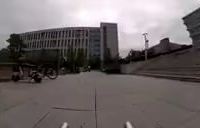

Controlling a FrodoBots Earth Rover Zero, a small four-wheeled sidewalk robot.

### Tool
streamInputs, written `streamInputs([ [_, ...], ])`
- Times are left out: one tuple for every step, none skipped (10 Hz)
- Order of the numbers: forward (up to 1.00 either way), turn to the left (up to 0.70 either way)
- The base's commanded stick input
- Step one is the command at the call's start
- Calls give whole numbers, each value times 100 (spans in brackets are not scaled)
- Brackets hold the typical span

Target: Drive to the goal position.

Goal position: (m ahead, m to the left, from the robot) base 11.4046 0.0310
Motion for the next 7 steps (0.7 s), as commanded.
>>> streamInputs([
  [70, 0],
  [70, 0],
  [70, 0],
  [70, 0],
  [70, 0],
  [70, 0],
  [70, 0],
])
